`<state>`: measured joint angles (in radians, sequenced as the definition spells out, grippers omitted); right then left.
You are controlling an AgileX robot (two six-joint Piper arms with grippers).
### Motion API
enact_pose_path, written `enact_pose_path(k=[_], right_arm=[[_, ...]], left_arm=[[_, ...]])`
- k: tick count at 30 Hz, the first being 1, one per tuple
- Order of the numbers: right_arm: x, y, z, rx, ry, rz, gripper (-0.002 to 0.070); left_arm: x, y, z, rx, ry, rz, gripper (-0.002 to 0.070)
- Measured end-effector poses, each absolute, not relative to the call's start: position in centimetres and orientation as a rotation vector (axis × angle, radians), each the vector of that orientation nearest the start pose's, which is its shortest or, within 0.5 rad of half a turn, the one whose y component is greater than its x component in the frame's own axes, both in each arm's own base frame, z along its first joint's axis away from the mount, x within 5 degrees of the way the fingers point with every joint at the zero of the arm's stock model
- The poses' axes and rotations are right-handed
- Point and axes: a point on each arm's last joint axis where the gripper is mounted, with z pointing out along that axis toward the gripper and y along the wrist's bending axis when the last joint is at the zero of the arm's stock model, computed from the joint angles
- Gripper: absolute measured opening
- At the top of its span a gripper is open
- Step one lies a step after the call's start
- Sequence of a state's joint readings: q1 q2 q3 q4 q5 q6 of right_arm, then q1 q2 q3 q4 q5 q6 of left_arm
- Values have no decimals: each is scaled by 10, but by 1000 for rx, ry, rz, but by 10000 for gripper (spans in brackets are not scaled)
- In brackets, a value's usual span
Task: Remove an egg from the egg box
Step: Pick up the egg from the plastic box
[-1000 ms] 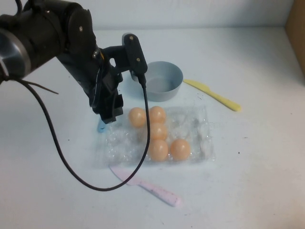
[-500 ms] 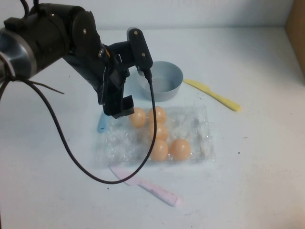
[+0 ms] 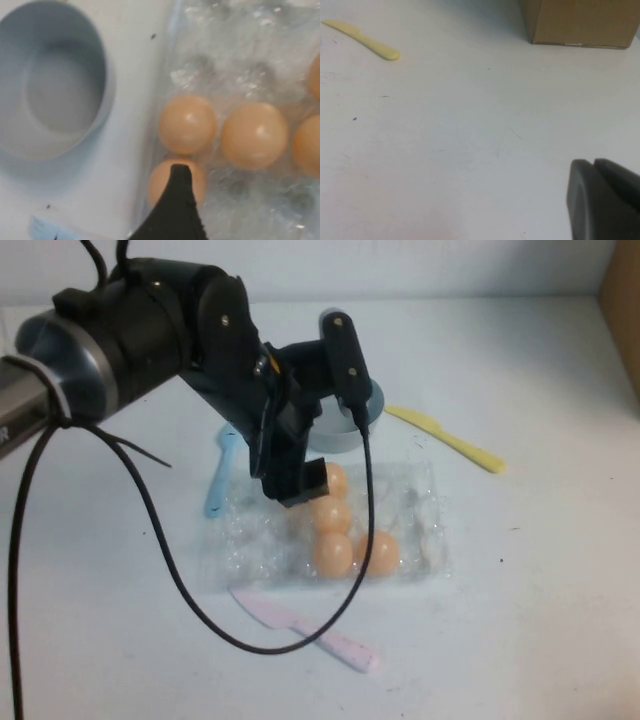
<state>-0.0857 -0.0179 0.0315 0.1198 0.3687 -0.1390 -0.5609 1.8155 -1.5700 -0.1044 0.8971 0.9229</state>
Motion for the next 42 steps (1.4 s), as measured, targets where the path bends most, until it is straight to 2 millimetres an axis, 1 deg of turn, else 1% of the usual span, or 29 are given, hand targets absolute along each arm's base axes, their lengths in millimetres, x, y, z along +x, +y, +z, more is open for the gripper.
enact_pose_path(k=[2, 5, 8, 11, 20, 27, 35, 42], right_arm=[[53, -1, 171, 25, 1863, -38, -17], [53, -1, 171, 25, 1863, -38, -17], [53, -1, 171, 25, 1863, -38, -17], [53, -1, 171, 25, 1863, -38, -17], [53, -1, 171, 25, 1863, -38, -17], [53, -1, 171, 25, 1863, -38, -17], [53, -1, 171, 25, 1863, -38, -17], [53, -1, 171, 25, 1863, -38, -17]], left_arm=[[325, -233, 290, 1791, 1941, -20, 588], [313, -246, 285, 1872, 1929, -45, 588], [304, -252, 280, 1941, 1945, -66, 588], [300, -254, 274, 1992, 1975, -80, 588], [295, -250, 255, 2059, 2043, -99, 588], [299, -253, 246, 2005, 2009, -91, 588], [303, -256, 230, 2019, 2031, -97, 587], [306, -259, 221, 2011, 2029, -93, 587]])
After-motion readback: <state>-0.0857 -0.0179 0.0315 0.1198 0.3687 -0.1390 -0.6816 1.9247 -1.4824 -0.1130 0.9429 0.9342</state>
